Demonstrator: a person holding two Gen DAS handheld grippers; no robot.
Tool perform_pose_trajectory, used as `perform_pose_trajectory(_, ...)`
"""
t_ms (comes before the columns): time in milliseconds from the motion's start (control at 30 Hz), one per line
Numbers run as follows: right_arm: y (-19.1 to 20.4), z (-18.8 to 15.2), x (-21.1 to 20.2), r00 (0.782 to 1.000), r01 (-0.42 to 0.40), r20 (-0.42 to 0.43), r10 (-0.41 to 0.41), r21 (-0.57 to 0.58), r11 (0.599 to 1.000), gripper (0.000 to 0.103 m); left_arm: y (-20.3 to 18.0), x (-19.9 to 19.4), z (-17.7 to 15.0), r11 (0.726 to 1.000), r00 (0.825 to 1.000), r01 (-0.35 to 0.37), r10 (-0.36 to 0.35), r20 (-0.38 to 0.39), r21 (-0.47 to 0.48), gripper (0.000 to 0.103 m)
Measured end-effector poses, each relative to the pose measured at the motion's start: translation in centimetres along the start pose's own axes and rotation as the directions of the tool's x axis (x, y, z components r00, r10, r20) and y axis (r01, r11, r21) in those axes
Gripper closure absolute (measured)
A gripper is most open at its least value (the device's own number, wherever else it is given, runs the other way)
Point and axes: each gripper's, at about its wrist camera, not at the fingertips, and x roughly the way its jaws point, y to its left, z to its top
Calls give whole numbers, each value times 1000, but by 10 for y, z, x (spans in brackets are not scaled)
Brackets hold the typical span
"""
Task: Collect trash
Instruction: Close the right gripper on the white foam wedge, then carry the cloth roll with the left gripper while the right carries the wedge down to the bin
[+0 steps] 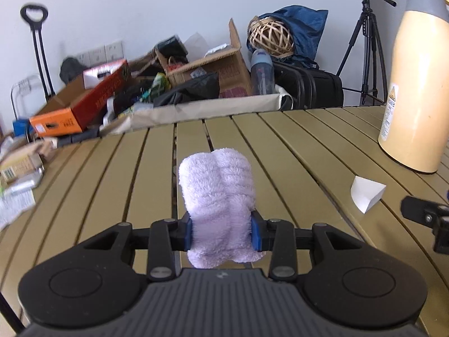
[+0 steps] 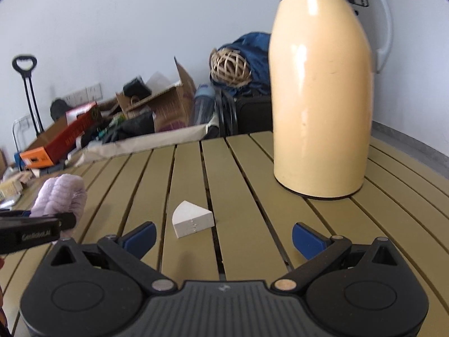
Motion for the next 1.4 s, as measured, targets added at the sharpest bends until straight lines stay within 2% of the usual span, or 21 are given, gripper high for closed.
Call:
perform_pose_trajectory(133, 7, 7, 22, 995, -33, -92, 33, 0, 999, 3, 5, 1, -1, 1000, 1000, 16, -16, 2, -12, 65)
perform_pose_trajectory(233, 16, 12, 37, 994, 13, -104, -17, -44, 999, 9, 5, 3, -3, 1000, 1000, 23, -24, -3, -10, 65)
perform_pose_trajectory(333, 23, 17, 50, 992, 19, -124, -27, -67, 998, 16, 6, 4, -3, 999, 1000, 27, -27, -10, -19, 65)
perform_pose_trajectory(400, 26, 19, 58, 990, 14, -137, -23, -71, 997, 17, 7, 7, -3, 999, 999, 29, -30, -20, -23, 65)
perform_pose_trajectory(500, 30, 20, 66, 988, 13, -152, -24, -76, 997, 32, 8, 11, -4, 999, 999, 32, -33, -36, -27, 65)
perform_pose_trajectory(533, 32, 20, 68, 987, 11, -156, -24, -81, 997, 41, 9, 12, -4, 999, 999, 32, -33, -39, -30, 65)
perform_pose_trajectory(600, 37, 20, 70, 988, 23, -147, -40, -117, 993, 50, 11, 13, -5, 998, 999, 33, -35, -42, -45, 65)
perform_pose_trajectory(667, 38, 20, 67, 990, 6, -141, -22, -113, 994, 65, 14, 14, -5, 998, 998, 34, -37, -47, -59, 65)
perform_pose_trajectory(967, 32, 14, 39, 996, -16, -84, 13, -36, 999, 71, 12, 15, -6, 998, 999, 24, -26, -39, -54, 65)
perform_pose_trajectory(1167, 33, 5, -6, 999, -39, -11, 39, -12, 999, 71, 8, 15, -7, 999, 999, -13, 12, -33, -41, 65)
perform_pose_trajectory(1333, 34, -15, -51, 995, -88, 37, 87, 20, 996, 71, 9, 9, -8, 996, 996, -83, 81, -43, -35, 65)
perform_pose_trajectory(1400, 37, -26, -70, 993, -104, 57, 103, 11, 995, 71, 18, -1, -13, 996, 996, -69, 66, -56, -62, 65)
